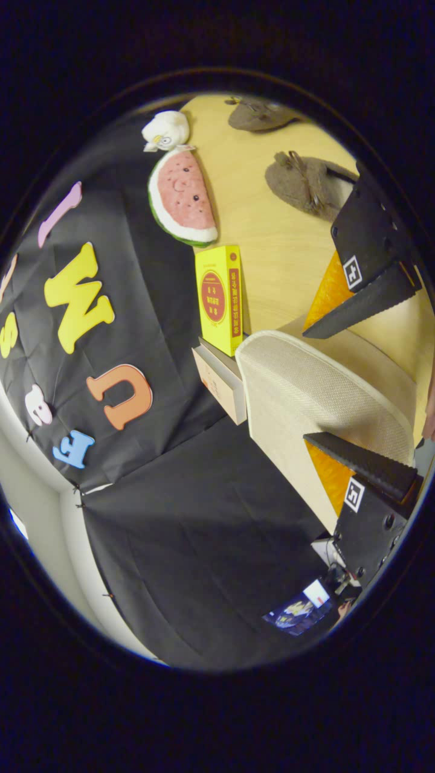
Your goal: Open the storage box then place both shoes into the box .Put the left shoe in first, then the right shoe, with the right side of both shoes facing outward in a uniform manner.
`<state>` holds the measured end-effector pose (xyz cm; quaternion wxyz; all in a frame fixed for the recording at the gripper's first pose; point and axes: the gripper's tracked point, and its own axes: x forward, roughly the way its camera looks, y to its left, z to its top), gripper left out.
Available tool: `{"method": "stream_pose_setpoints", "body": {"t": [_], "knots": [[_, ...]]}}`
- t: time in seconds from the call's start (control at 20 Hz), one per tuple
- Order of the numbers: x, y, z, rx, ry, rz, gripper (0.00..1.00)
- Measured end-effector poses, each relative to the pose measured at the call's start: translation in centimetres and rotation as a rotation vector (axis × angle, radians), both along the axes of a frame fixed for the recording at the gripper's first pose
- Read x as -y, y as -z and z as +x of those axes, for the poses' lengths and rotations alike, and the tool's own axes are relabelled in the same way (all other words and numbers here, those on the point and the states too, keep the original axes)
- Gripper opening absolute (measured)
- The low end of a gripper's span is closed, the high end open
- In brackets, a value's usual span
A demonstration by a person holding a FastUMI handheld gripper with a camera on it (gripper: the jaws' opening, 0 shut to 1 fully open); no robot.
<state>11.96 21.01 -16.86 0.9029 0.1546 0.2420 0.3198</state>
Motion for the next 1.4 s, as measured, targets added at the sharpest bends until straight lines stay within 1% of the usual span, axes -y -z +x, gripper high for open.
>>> {"method": "stream_pose_setpoints", "body": {"t": [0.15, 0.3, 0.4, 0.45, 0.5, 0.6, 0.65, 0.7, 0.85, 0.9, 1.0, 1.1, 1.15, 1.2, 1.25, 1.35, 1.4], "knots": [[-1.0, 1.2, 0.4, -0.086, -0.044, 0.08, 0.98], [-1.9, 2.0, 0.8, -0.203, -0.075, 0.188, 0.99], [-2.1, 1.9, 0.4, -0.281, -0.089, 0.246, 0.91], [-2.0, 1.7, 0.3, -0.29, -0.086, 0.243, 0.86], [-1.9, 1.5, 0.3, -0.289, -0.09, 0.227, 0.82], [-1.7, 1.5, 0.0, -0.287, -0.092, 0.181, 0.77], [-1.6, 1.5, 0.0, -0.293, -0.086, 0.165, 0.72], [-1.5, 1.5, -0.1, -0.298, -0.085, 0.151, 0.72], [-0.7, 1.2, -0.1, -0.327, -0.051, 0.139, 0.66], [-0.4, 0.9, -0.1, -0.329, -0.039, 0.136, 0.66], [0.3, 0.0, -0.7, -0.327, -0.021, 0.139, 0.58], [0.3, -0.2, -1.1, -0.313, -0.028, 0.115, 0.49], [0.4, -0.6, -1.1, -0.306, -0.021, 0.11, 0.45], [0.8, -1.3, -1.6, -0.311, -0.032, 0.118, 0.41], [0.7, -1.0, -1.6, -0.311, -0.019, 0.097, 0.24], [0.3, -1.0, -2.0, -0.316, -0.026, 0.053, 0.24], [0.2, -1.6, -2.0, -0.324, -0.029, 0.072, 0.24]]}}
